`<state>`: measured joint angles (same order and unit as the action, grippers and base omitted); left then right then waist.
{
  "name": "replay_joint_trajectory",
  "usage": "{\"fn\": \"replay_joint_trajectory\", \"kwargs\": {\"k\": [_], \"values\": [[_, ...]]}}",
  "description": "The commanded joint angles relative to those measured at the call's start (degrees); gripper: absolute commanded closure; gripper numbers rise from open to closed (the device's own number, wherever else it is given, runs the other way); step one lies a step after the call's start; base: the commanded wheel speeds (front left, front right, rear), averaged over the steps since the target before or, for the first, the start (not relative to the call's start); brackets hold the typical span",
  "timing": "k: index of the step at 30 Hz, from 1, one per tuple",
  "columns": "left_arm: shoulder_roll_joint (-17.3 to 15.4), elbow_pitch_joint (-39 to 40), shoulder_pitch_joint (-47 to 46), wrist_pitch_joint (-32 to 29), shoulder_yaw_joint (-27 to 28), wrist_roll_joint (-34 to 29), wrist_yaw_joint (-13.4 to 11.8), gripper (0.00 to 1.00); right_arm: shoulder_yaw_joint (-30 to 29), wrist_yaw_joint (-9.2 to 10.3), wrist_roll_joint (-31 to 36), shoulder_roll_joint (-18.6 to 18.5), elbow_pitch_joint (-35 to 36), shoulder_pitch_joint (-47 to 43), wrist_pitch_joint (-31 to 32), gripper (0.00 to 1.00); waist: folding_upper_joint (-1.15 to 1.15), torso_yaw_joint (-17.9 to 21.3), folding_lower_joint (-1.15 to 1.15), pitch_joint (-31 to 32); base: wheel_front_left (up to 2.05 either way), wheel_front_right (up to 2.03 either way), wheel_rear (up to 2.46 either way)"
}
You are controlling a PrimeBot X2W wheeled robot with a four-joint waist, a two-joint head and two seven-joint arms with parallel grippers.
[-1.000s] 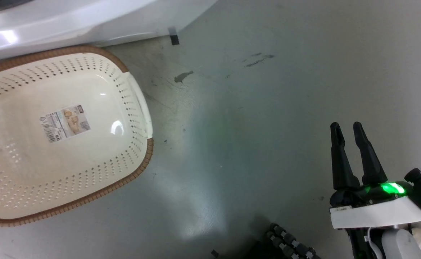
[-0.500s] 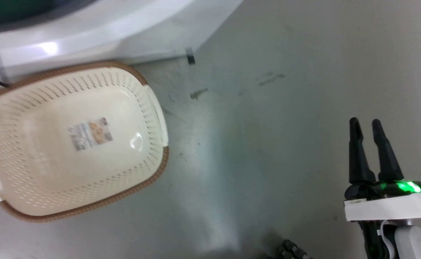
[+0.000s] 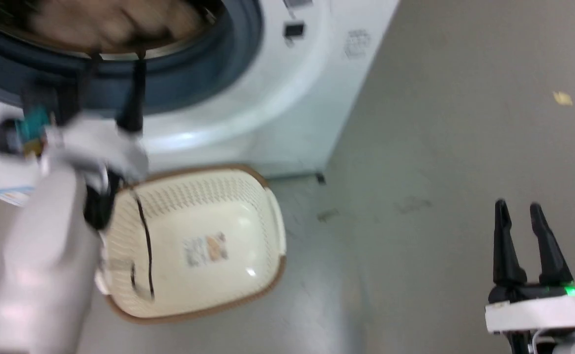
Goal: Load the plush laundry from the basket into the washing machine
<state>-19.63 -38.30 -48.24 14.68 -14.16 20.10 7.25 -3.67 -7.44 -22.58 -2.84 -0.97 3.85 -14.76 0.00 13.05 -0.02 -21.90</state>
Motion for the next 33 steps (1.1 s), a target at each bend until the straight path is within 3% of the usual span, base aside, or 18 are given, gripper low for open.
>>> {"fn": "replay_joint_trajectory", "kwargs": {"k": [1,7,11,16,28,31,32,33], "values": [[0.2,3.5,5.8,0.3,1.4,1.1,0.2,0.00,-0.4,-0.05,1.1,0.0,-0.1,-1.5,-0.2,0.00,0.00,-7.3,0.02,9.8,0.00,0.00,0.00],[1.7,12.5,19.9,0.3,5.2,1.0,-1.4,0.00,-0.5,-0.05,2.7,0.0,-0.6,-3.7,-0.2,0.00,0.00,-10.4,0.02,14.6,0.00,0.00,0.00],[4.8,19.6,31.9,0.3,8.3,0.0,-4.1,0.00,0.3,-0.05,5.5,0.0,-1.2,-5.1,-0.2,0.00,0.00,-12.7,0.02,18.0,0.00,0.00,0.00],[7.6,24.4,40.0,0.3,10.2,-2.4,-4.9,0.00,1.0,-0.05,7.4,0.0,-1.8,-7.2,-0.2,0.00,0.00,-14.1,0.02,21.0,0.00,0.00,0.00],[11.7,26.0,47.3,0.3,9.3,-8.6,-6.4,0.00,1.3,-0.05,7.2,0.0,-3.4,-10.2,-0.2,0.00,0.00,-15.1,0.02,23.3,0.00,0.00,0.00],[12.6,26.0,47.9,0.3,10.3,-8.7,-5.7,0.00,1.8,-0.05,6.9,0.0,-3.6,-10.7,-0.2,0.00,0.00,-15.3,0.02,23.5,0.00,0.00,0.00],[12.8,26.2,47.9,0.3,10.6,-8.7,-5.7,1.00,1.8,-0.05,6.9,0.0,-3.6,-10.8,-0.2,1.00,0.00,-15.4,0.02,23.5,0.00,0.00,0.00],[12.6,26.0,47.2,0.0,10.4,-8.4,-5.8,1.00,1.8,0.00,7.4,0.0,-3.6,-9.9,0.0,1.00,0.00,-15.3,0.02,23.5,0.00,0.00,0.00]]}}
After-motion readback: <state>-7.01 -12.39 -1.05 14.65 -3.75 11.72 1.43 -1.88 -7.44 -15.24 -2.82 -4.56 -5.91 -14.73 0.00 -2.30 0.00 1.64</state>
